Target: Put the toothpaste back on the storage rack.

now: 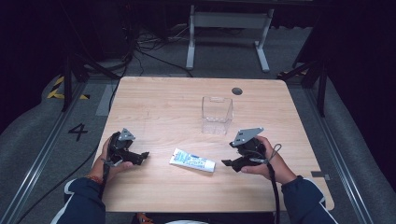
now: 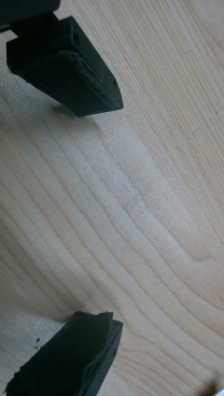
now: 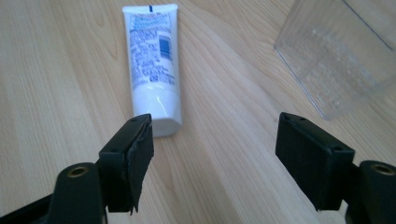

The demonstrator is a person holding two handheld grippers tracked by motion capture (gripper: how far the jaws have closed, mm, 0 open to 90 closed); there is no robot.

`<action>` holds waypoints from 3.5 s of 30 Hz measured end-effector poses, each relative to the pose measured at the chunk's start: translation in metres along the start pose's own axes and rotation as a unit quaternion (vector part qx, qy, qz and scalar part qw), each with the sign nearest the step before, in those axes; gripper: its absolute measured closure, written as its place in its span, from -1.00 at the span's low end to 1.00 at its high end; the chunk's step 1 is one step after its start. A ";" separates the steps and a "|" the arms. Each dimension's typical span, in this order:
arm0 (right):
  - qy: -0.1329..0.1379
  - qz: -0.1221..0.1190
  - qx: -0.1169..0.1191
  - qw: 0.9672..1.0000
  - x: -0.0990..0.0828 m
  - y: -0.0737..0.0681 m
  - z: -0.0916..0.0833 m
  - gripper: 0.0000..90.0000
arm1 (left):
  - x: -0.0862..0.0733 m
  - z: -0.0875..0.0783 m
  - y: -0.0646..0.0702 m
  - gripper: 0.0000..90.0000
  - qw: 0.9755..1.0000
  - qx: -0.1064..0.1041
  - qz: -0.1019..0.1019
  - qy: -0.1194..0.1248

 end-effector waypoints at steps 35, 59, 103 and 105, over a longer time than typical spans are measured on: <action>-0.168 -0.018 0.086 0.982 0.058 -0.007 0.119 -0.19 | 0.000 0.000 -0.001 -0.99 1.000 0.003 0.004 0.003; -0.187 -0.041 0.062 0.980 0.059 -0.013 0.124 0.23 | 0.000 0.000 0.000 -0.99 1.000 0.003 0.002 0.002; 0.018 -0.001 0.043 0.999 0.042 0.005 0.018 0.37 | 0.000 0.000 -0.001 -0.99 1.000 0.004 0.003 0.003; 0.029 -0.002 0.040 0.999 0.043 0.006 0.012 0.37 | 0.000 0.000 -0.001 -0.99 1.000 0.004 0.004 0.002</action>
Point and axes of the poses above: each handheld gripper's, and its own axes: z roughly forward along the jaws, x roughly out of its top, y roughly to its right, the point moved 5 cm from there along z, roughly forward along the jaws, and after that the axes turned 13 degrees about x, right-handed, at the moved point
